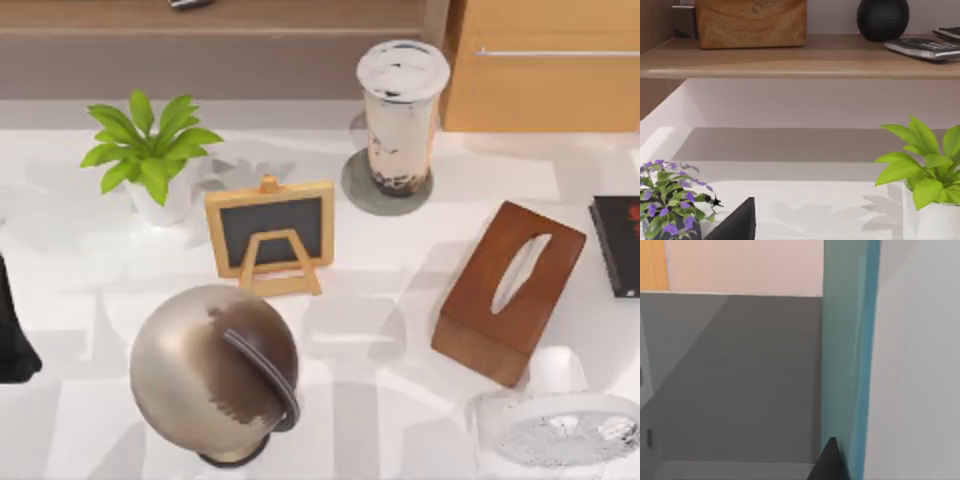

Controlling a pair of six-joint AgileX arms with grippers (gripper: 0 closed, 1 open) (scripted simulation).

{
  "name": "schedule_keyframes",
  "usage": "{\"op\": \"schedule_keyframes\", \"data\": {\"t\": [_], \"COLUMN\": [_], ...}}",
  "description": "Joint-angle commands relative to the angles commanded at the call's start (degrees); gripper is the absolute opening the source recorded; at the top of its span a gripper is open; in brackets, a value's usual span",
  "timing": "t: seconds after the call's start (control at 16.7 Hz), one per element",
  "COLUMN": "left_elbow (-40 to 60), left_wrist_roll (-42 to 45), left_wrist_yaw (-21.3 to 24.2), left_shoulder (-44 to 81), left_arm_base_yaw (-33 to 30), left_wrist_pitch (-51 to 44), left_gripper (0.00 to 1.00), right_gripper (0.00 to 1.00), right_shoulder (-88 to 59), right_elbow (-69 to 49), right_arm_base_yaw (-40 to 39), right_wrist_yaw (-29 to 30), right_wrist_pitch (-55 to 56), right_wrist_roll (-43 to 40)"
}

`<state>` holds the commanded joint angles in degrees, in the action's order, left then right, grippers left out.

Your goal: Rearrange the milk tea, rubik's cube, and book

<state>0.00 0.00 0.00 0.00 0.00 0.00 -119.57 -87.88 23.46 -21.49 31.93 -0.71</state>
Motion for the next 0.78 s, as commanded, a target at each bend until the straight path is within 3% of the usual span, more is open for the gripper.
{"op": "schedule_keyframes", "data": {"t": [0.48,0.78], "left_elbow": [0.0,0.0], "left_wrist_roll": [0.0,0.0], "left_wrist_yaw": [0.0,0.0], "left_shoulder": [0.0,0.0], "left_arm_base_yaw": [0.0,0.0], "left_wrist_pitch": [0.0,0.0], "left_gripper": [1.00,1.00], "right_gripper": [0.00,0.00], "right_shoulder": [2.2,12.6], "right_elbow": [1.5,11.0], "right_arm_base_yaw": [0.1,1.3], "right_wrist_yaw": [0.0,5.4], "right_wrist_pitch": [-0.3,4.5], "right_wrist_roll": [0.8,12.2]}}
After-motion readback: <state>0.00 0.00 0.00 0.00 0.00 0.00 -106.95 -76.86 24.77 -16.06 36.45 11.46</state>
